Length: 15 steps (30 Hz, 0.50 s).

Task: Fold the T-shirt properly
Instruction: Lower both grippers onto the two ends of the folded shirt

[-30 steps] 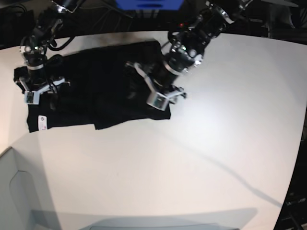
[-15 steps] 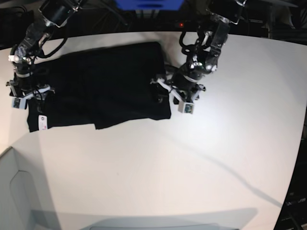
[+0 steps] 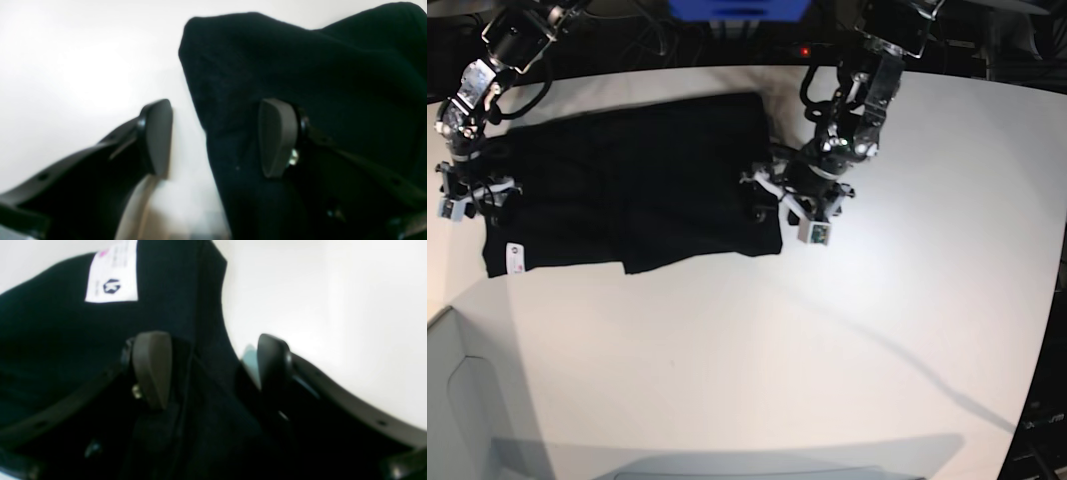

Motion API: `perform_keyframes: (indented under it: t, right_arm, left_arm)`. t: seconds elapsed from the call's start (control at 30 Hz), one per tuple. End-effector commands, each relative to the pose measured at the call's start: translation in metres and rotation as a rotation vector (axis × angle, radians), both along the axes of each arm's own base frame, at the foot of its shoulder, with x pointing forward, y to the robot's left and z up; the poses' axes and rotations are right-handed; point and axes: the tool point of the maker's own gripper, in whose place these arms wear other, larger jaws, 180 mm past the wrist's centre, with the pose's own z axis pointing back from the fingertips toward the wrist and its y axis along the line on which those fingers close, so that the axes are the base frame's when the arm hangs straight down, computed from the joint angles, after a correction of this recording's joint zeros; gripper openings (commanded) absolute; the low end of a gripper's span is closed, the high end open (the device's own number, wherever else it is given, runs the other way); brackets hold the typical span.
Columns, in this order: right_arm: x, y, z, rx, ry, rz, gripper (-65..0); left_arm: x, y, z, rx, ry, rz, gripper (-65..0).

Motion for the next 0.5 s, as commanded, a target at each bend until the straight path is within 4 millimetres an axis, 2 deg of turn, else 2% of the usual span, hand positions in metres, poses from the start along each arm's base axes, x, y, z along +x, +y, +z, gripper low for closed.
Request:
perform_keyframes:
  t: [0.0,0.1,0.33,0.4,0.47]
  right_arm:
    - [-0.012,0.002,-0.016,0.006,0.097,0.017,-24.8]
    - [-0.012,0.013,-0.024,0.013,0.119,0.053,-32.0]
    - [-0.022,0.035,-0.038,0.011,0.175,0.132,-65.0]
    - [-0.030,0.037,-0.042,0.011,0.193,0.136,-65.0]
    - [-0.029,0.034,-0.037,0.003,0.177,0.131,-65.0]
  left_arm:
    - [0.003,0.002,0.002,0.004,0.001,0.007,-25.3]
    - [0.006,0.003,0.005,0.007,-0.008,0.006,-25.3]
    - [0.007,0.004,0.005,0.007,-0.009,0.008,-25.3]
    - [0.007,0.003,0.005,0.006,-0.010,0.009,-25.2]
    - [0.007,0.003,0.005,0.006,-0.010,0.009,-25.2]
